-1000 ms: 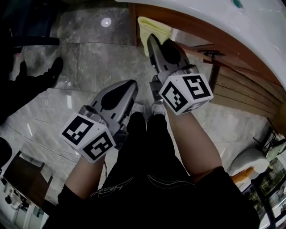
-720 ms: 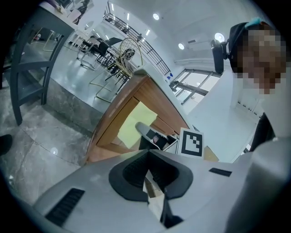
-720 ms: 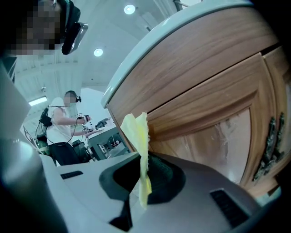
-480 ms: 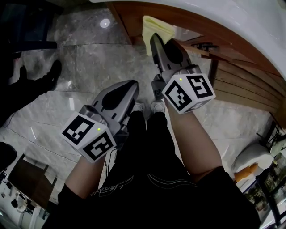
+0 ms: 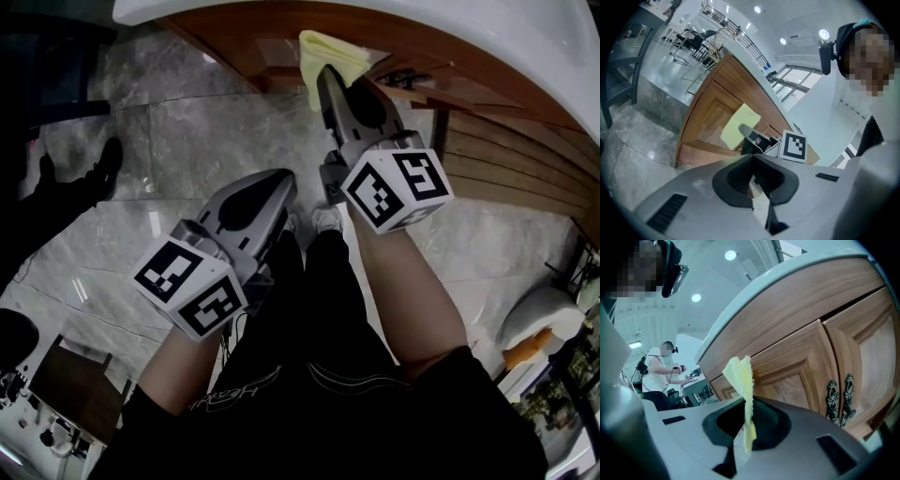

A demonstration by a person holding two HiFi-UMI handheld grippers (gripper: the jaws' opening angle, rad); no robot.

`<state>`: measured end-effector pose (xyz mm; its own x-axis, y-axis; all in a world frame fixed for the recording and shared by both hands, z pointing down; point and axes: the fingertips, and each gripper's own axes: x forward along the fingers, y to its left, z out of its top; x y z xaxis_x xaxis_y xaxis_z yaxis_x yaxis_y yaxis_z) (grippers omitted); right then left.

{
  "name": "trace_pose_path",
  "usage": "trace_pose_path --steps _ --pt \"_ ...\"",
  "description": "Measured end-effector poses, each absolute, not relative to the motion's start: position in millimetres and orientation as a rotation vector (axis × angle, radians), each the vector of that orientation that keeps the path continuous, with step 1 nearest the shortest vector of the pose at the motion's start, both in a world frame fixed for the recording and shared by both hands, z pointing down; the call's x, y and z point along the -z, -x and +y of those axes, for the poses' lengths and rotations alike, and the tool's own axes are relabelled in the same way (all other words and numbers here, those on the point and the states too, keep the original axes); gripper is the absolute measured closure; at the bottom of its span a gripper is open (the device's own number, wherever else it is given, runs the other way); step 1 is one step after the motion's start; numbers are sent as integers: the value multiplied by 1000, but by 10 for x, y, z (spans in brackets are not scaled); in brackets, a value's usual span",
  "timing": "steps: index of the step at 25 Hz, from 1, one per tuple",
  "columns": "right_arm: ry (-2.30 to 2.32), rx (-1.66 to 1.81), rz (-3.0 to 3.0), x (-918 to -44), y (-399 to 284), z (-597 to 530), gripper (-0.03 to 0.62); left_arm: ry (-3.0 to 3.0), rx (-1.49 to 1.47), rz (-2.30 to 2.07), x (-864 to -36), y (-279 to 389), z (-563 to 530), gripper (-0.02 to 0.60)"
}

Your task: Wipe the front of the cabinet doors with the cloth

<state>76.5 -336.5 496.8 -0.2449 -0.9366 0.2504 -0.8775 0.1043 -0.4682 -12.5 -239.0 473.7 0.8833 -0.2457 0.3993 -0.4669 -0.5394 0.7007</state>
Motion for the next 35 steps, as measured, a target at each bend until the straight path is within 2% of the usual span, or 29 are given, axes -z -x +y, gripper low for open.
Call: trace_pose_path --steps 27,35 --pt "2130 732 2006 -4913 -2096 -2747 553 -2197 -418 -376 -4779 -513 -2031 575" --pt "2173 730 1985 -4947 -2178 -2591 553 -2193 -420 -378 -4811 -491 -1985 575"
